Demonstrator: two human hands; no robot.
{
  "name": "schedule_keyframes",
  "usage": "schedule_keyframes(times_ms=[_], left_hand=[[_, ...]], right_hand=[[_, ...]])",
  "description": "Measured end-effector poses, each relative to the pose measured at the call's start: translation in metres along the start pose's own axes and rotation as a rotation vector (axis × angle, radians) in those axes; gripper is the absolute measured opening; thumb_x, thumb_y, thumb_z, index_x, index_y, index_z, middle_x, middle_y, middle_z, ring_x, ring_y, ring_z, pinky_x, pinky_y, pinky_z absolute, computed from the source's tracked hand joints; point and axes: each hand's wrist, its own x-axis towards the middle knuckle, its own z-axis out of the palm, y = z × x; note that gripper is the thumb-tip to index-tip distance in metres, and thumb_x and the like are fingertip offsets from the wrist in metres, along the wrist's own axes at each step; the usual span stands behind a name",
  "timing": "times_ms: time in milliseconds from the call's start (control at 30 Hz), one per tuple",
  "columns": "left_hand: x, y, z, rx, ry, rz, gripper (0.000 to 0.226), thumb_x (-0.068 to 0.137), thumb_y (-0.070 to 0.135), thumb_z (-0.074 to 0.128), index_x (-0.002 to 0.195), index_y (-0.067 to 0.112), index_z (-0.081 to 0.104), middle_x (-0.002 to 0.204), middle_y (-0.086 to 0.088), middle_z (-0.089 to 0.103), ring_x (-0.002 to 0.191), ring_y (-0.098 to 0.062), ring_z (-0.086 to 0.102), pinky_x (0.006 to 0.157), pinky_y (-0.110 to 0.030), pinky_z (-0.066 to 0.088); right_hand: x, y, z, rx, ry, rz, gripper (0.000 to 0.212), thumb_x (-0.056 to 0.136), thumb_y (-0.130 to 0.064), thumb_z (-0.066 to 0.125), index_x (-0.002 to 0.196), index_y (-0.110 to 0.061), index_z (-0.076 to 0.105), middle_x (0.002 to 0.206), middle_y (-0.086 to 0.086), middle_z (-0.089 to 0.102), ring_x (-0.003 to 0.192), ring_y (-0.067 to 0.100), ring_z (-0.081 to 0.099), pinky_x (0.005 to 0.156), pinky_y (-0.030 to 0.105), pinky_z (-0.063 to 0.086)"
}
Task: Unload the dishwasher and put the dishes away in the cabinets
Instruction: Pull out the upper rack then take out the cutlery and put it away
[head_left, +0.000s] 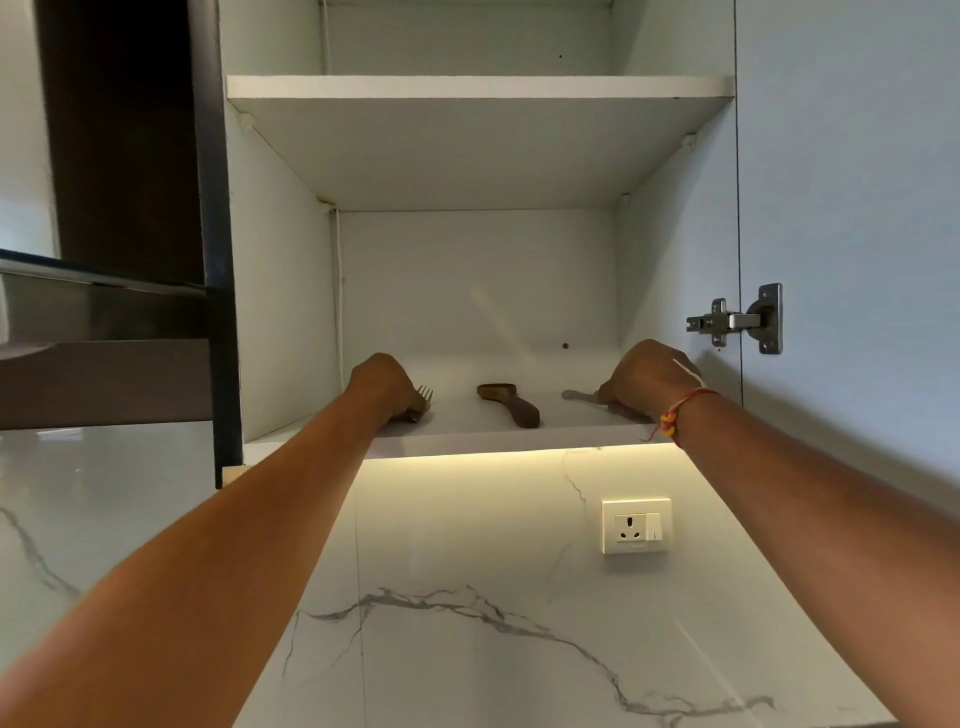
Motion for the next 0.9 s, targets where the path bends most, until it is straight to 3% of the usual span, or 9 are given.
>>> schedule_keyframes(times_ms=[133,300,467,567,667,767,900], left_hand=[[0.001,0.0,0.002,0.047,0.01,-0.013,0.043,0.08,0.045,0.074,0.065,0.011,0.052,0.066,-0.002,0.051,0.077,-0.019,0.056,0.069,-0.026,0.042],[0.004,0.0,0.002,0.074,0.016,-0.004,0.048,0.081,0.051,0.071,0.066,0.011,0.049,0.068,-0.002,0.05,0.087,-0.021,0.06,0.07,-0.026,0.041],[-0.009,-0.005,0.0,-0.151,0.157,0.027,0.045,0.084,0.044,0.072,0.069,0.005,0.054,0.072,-0.004,0.056,0.079,-0.022,0.06,0.067,-0.027,0.041],[-0.03,-0.005,-0.007,-0.469,0.432,0.202,0.025,0.093,0.025,0.063,0.086,0.001,0.067,0.085,-0.011,0.068,0.084,-0.026,0.066,0.071,-0.029,0.049],[-0.067,0.003,-0.01,-0.51,0.628,0.455,0.023,0.096,0.025,0.054,0.086,0.009,0.068,0.081,-0.006,0.066,0.075,-0.02,0.062,0.07,-0.037,0.055],[-0.115,0.012,-0.001,-0.513,0.649,0.693,0.024,0.096,0.031,0.05,0.088,0.017,0.067,0.081,0.001,0.064,0.076,-0.017,0.058,0.069,-0.039,0.054],[-0.201,0.008,0.033,-0.557,0.53,0.952,0.022,0.095,0.033,0.052,0.088,0.019,0.068,0.084,0.004,0.065,0.079,-0.018,0.058,0.07,-0.036,0.05]], right_hand=[[0.008,0.005,0.009,-0.015,0.015,-0.023,0.039,0.079,-0.037,0.076,0.059,-0.013,0.054,0.061,0.004,0.054,0.068,0.022,0.057,0.051,0.025,0.033],[0.008,0.004,0.013,-0.106,0.023,-0.045,0.035,0.081,-0.032,0.074,0.062,-0.013,0.052,0.082,0.009,0.066,0.069,0.023,0.052,0.064,0.025,0.038],[-0.003,0.004,0.012,-0.005,0.168,-0.051,0.045,0.086,-0.049,0.068,0.065,-0.011,0.058,0.076,0.009,0.064,0.064,0.019,0.049,0.066,0.027,0.037],[-0.027,0.006,0.008,0.118,0.359,-0.123,0.043,0.093,-0.048,0.058,0.078,-0.01,0.071,0.075,0.007,0.069,0.067,0.021,0.057,0.066,0.026,0.039],[-0.067,0.002,-0.001,0.102,0.493,-0.192,0.042,0.095,-0.052,0.052,0.091,-0.015,0.073,0.087,0.005,0.071,0.074,0.02,0.061,0.063,0.026,0.04],[-0.12,0.0,-0.009,0.065,0.567,-0.231,0.044,0.095,-0.056,0.047,0.104,-0.019,0.07,0.101,0.002,0.066,0.086,0.021,0.063,0.065,0.026,0.039],[-0.204,0.01,-0.001,0.014,0.566,-0.172,0.04,0.092,-0.06,0.044,0.094,-0.026,0.066,0.097,-0.003,0.063,0.083,0.02,0.063,0.069,0.033,0.05]])
